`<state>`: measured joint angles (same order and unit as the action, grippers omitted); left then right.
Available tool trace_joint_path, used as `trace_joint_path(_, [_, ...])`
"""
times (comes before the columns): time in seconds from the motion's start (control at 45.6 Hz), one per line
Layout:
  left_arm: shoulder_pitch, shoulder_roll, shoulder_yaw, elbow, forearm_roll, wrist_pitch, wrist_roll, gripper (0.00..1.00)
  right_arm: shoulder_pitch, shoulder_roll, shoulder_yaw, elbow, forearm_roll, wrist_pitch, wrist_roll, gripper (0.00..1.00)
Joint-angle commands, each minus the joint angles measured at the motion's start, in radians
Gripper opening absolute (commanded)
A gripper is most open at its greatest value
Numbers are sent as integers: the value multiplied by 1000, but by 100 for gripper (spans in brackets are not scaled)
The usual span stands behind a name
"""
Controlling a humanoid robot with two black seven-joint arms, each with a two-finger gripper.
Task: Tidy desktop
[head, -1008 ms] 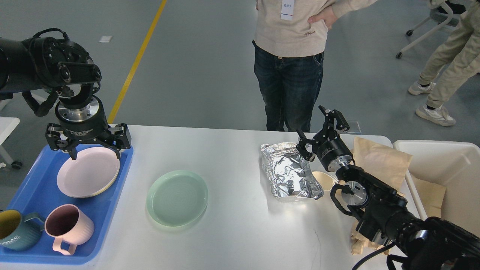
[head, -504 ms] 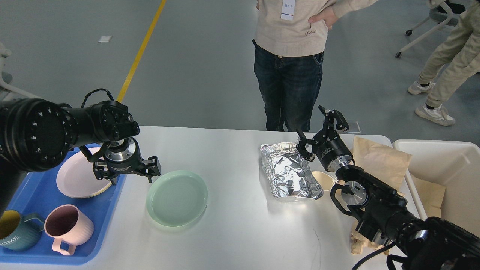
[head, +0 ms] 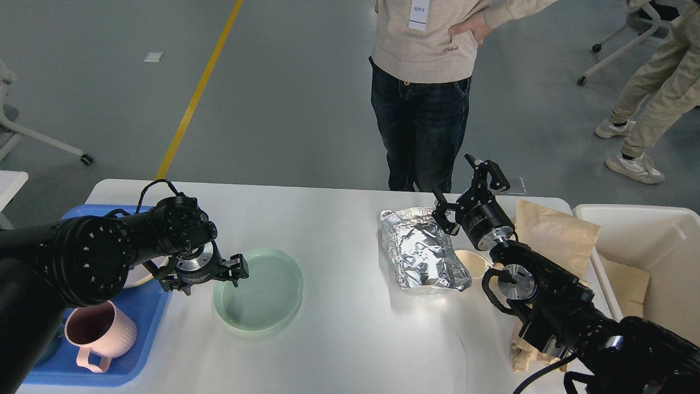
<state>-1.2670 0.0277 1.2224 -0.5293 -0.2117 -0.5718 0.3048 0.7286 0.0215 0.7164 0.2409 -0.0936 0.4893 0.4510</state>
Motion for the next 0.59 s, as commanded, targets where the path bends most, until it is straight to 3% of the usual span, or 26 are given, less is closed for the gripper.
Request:
trace_joint_path(0.0, [35,-9,3,26,35,32,-10,96,0,0,0,0,0,0,0,100])
trace_joint_path(0.153, [38,-11,-9,29,40,49,-15,91,0,0,0,0,0,0,0,100])
trace_joint_path(0.285, [37,-15,-9,28,40,29,-13,68,0,0,0,-2,0,0,0,100])
trace_joint_path(0.504, [38,-22,-12,28,38,26,-13,68,0,0,0,0,0,0,0,100])
trace_joint_path(0.57, [38,-22,-18,28,38,26,-10,61,0,0,0,-2,0,0,0,100])
